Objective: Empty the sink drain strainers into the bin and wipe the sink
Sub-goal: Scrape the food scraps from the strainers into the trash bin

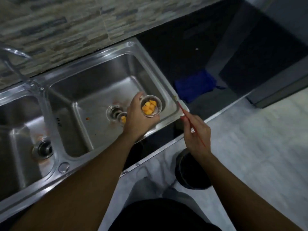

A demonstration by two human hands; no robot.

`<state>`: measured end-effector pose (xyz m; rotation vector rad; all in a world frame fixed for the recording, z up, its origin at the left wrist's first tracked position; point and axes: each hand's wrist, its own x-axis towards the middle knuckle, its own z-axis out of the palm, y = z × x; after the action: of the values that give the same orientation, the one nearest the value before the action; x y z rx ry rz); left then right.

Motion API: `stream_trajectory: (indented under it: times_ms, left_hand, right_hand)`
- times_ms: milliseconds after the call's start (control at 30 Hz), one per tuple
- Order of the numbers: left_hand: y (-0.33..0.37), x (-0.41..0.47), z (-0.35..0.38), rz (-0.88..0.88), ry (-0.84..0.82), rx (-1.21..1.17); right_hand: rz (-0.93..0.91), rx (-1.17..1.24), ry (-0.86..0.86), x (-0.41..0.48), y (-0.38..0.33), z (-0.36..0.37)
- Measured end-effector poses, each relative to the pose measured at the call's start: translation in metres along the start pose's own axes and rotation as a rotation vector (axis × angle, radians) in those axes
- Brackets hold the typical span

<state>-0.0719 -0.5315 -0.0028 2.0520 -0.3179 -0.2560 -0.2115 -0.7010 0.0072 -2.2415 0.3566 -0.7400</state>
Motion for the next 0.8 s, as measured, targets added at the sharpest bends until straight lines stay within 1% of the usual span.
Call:
stream_trajectory:
  times_ms: [100,200,333,467,533,700,800]
  left_hand:
    - [0.041,-0.010,0.045,0.162,-0.064,0.039]
    - [0.066,-0.022,0.090,0.224,-0.123,0.026]
    - [0.074,-0.040,0.147,0.202,-0.290,-0.011]
    - [0.064,-0.063,0.194,0.168,-0.454,0.068]
    - [0.054,-0.073,0.214,0.194,-0.526,0.111]
    - [0.018,-0.089,0.260,0.103,-0.694,0.250]
    - [-0.009,-0.095,0.282,0.100,-0.773,0.291]
  right_hand:
    - [0.076,-0.030,0.124,-0.010,0.008,-0.041]
    - [0.126,-0.044,0.231,-0.021,0.024,-0.076]
    - [0.222,-0.114,0.280,-0.048,0.051,-0.111]
    - [0.373,-0.163,0.337,-0.086,0.085,-0.132]
    - [0.443,-0.181,0.340,-0.108,0.104,-0.138]
    - [0.567,-0.199,0.322,-0.160,0.145,-0.144]
    - [0.619,-0.226,0.336,-0.186,0.162,-0.136]
